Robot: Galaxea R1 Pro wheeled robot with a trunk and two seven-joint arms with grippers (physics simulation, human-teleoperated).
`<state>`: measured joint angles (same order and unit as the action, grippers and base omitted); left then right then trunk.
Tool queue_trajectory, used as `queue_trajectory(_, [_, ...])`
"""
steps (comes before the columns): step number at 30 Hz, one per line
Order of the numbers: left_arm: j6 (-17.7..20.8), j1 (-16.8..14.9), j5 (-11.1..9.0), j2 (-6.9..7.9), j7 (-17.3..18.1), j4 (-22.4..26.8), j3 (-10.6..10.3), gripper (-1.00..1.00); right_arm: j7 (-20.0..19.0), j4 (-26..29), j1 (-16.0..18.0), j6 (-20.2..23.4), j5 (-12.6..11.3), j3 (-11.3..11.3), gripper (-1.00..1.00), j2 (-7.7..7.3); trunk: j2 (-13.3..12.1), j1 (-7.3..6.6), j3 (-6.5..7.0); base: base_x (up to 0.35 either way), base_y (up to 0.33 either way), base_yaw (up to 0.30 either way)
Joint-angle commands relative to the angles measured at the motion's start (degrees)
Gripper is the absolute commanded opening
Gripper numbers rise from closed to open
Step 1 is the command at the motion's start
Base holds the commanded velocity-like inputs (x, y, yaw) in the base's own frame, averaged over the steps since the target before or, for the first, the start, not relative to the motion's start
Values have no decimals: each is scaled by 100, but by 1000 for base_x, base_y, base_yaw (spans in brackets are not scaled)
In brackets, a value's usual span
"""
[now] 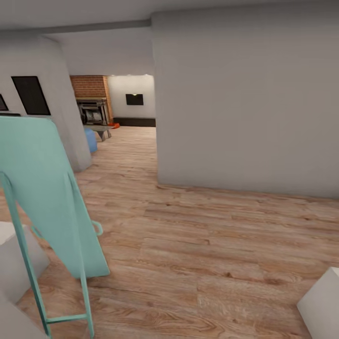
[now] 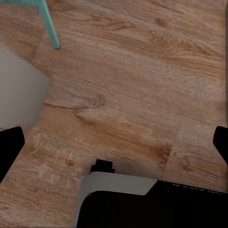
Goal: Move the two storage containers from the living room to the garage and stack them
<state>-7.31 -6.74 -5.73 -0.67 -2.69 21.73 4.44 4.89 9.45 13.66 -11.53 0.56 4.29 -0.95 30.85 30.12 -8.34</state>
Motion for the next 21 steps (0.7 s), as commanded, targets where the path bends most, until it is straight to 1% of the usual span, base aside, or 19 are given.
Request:
queue_trajectory(1, [-16,-4,-51,-3,3,-2,13,100,36,-4,5,-10,6,45,100,-2,8,5,-10,327,-86,0])
queue_trajectory(9, [-16,-3,-51,-3,3,-2,13,100,37,-4,5,-10,6,45,100,-2,8,5,-10,327,-80,0])
queue_trajectory(21, [-16,-3,-51,-3,-1,-2,13,100,38,-4,5,-9,6,46,100,-2,8,5,-10,327,-8,0])
